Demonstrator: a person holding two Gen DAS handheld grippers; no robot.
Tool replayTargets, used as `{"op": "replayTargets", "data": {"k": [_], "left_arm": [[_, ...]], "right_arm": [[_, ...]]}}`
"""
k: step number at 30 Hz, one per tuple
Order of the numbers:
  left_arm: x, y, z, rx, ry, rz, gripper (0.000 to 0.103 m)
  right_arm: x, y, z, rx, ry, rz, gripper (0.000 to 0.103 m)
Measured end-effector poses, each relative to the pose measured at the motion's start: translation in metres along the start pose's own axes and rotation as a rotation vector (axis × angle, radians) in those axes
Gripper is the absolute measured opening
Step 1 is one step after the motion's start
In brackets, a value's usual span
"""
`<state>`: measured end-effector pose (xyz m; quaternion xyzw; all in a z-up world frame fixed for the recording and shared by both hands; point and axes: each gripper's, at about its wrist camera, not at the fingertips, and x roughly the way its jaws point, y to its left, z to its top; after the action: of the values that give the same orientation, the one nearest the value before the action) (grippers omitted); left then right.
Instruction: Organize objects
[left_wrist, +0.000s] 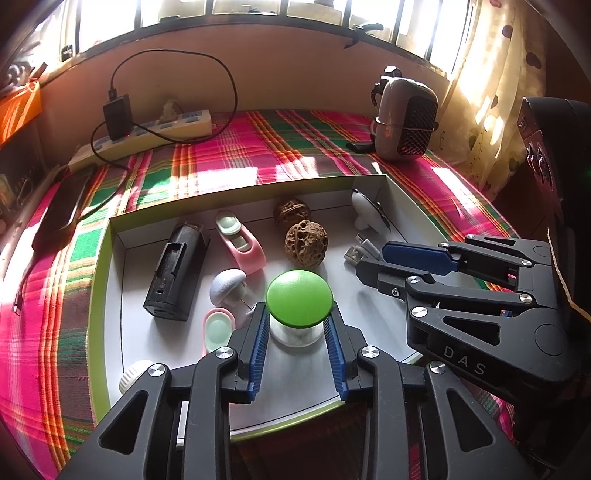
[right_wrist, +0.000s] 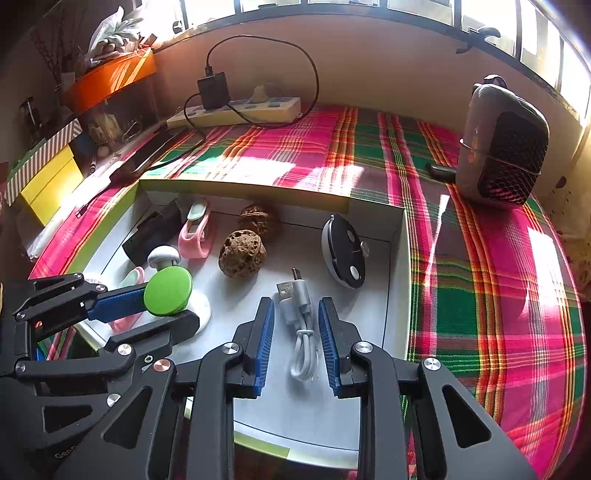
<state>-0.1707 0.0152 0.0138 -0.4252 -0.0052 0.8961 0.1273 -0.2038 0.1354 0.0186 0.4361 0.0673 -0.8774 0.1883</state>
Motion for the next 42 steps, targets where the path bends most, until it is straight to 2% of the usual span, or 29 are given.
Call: {"op": "replayTargets", "data": {"k": [5, 22, 31, 42], "left_arm": [[-0.002, 0.0, 0.0, 0.002, -0.001, 0.003, 0.03], [-0.028, -0.005, -0.006, -0.009, -0.046, 0.022, 0.031], [-0.057, -0.007, -0.017, -0.035, -0.098, 0.073, 0.031], [-0.076, -0.007, -0.042, -0.058, -0.084, 0.111, 0.031]], "right_arm": [[-0.003, 0.003, 0.0, -0.006, -0.006, 0.001, 0.034], [-0.034, 0.009, -0.009, 0.021, -0.068, -0.002, 0.035], [-0.063, 0.009, -0.024, 0.073, -0.124, -0.005, 0.035], [-0.083, 0.024, -0.049, 0.061, -0.122, -0.013, 0.035]]}}
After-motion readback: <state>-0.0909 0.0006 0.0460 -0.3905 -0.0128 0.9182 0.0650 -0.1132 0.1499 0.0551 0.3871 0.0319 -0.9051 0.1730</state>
